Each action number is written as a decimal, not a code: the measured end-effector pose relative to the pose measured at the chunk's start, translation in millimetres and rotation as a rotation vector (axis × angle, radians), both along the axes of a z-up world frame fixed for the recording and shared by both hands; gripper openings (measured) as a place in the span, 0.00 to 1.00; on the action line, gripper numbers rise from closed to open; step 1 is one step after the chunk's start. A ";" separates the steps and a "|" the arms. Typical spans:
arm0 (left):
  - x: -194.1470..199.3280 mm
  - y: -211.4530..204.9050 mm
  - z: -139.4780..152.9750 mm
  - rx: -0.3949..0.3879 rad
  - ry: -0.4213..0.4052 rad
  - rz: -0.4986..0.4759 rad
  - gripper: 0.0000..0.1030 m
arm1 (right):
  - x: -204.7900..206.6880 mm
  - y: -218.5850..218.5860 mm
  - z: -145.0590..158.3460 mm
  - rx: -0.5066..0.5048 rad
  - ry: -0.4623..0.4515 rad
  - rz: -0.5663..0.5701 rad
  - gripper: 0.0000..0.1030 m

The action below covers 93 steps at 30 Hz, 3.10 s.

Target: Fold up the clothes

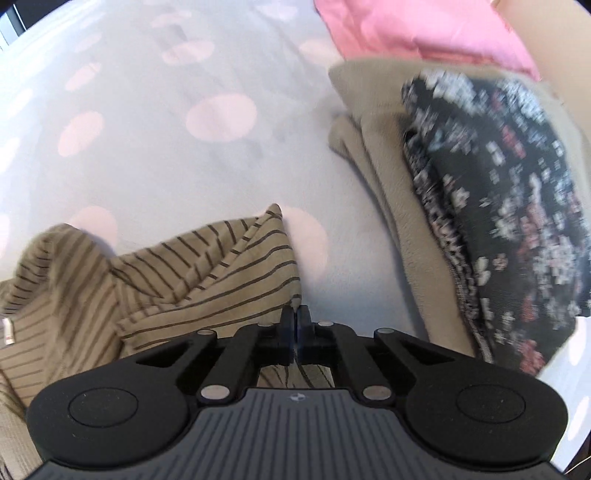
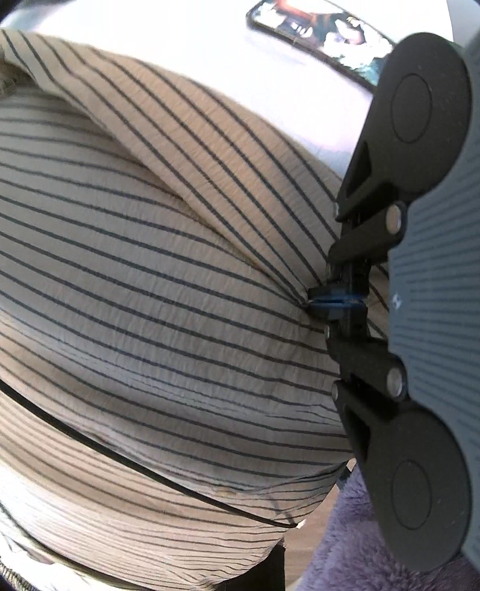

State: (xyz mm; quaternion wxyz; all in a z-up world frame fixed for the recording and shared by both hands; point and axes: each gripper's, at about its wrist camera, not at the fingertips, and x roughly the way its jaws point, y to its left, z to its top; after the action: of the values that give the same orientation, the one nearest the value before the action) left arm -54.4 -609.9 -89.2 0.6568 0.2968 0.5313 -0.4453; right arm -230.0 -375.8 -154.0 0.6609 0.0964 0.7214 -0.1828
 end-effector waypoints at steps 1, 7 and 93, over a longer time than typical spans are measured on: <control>2.1 4.5 7.1 -0.009 -0.004 0.004 0.00 | -1.1 1.7 4.8 -0.009 -0.013 0.007 0.02; 6.9 27.6 47.1 -0.048 -0.037 0.022 0.00 | -5.4 15.0 35.2 -0.058 -0.105 0.070 0.02; -162.9 501.8 -43.5 -0.097 0.369 0.021 0.40 | -144.7 170.4 -9.0 -0.148 -0.238 0.537 0.33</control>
State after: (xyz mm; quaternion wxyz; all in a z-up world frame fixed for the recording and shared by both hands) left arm -217.3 -108.1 -132.7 0.5662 0.1728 0.6238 -0.5104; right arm -374.7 -205.4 -163.0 0.7708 -0.1257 0.6232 -0.0410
